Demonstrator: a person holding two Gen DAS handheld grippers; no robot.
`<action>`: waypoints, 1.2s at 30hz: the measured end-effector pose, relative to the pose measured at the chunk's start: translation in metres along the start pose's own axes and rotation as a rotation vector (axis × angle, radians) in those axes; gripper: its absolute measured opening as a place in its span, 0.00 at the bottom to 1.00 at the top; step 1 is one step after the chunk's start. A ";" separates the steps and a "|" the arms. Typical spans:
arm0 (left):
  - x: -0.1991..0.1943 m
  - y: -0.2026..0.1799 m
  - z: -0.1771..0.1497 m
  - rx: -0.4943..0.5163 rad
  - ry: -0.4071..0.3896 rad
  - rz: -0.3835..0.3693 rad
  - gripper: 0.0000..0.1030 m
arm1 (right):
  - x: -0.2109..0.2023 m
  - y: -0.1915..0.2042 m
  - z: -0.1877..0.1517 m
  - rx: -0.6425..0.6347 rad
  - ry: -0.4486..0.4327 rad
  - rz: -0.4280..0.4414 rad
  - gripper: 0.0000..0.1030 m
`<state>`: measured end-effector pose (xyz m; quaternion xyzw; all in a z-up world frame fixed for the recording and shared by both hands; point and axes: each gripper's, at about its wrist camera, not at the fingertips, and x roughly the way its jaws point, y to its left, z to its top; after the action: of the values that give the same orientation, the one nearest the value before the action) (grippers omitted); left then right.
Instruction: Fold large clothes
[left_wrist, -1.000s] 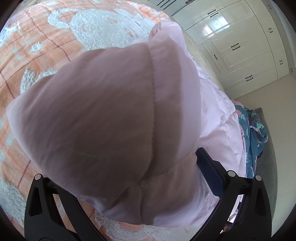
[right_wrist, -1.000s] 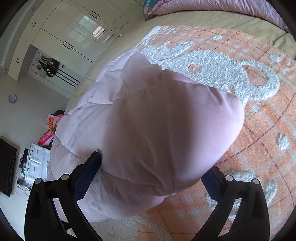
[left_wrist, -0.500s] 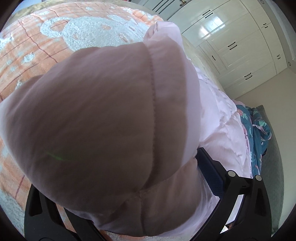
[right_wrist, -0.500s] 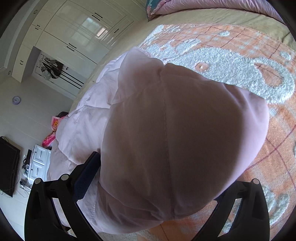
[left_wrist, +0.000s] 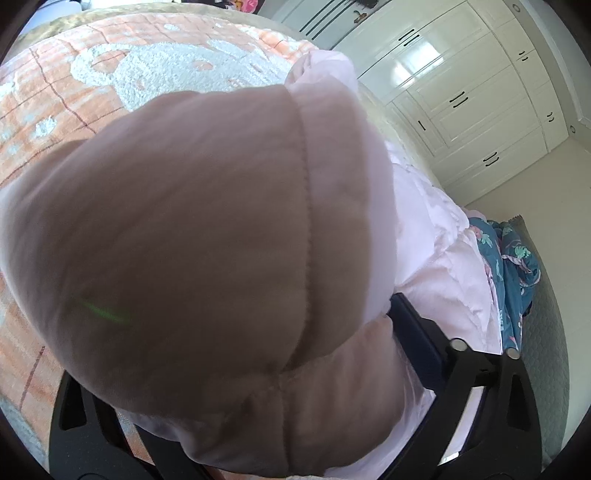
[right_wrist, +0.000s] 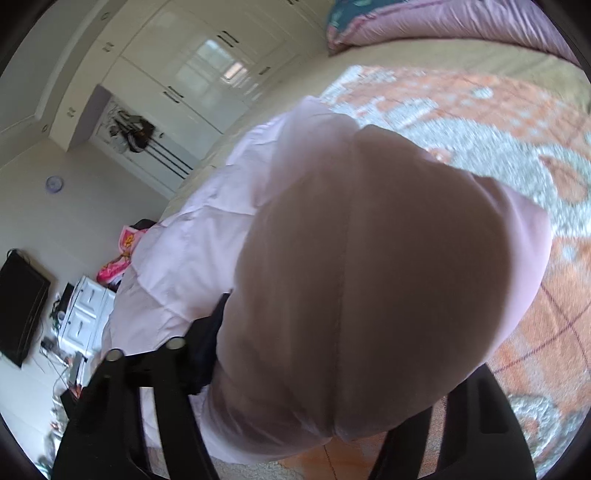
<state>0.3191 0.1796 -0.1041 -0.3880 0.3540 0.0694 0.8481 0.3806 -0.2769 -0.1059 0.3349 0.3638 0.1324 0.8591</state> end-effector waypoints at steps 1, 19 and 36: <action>-0.001 -0.003 -0.001 0.015 -0.008 -0.002 0.79 | -0.001 0.001 0.000 -0.012 0.000 0.004 0.53; -0.040 -0.049 0.002 0.276 -0.116 0.041 0.33 | -0.028 0.044 -0.002 -0.230 -0.041 -0.039 0.33; -0.093 -0.066 -0.003 0.333 -0.123 0.044 0.33 | -0.083 0.088 -0.008 -0.363 -0.072 -0.047 0.31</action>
<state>0.2749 0.1465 -0.0045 -0.2296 0.3164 0.0520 0.9190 0.3184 -0.2471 -0.0065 0.1702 0.3106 0.1639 0.9207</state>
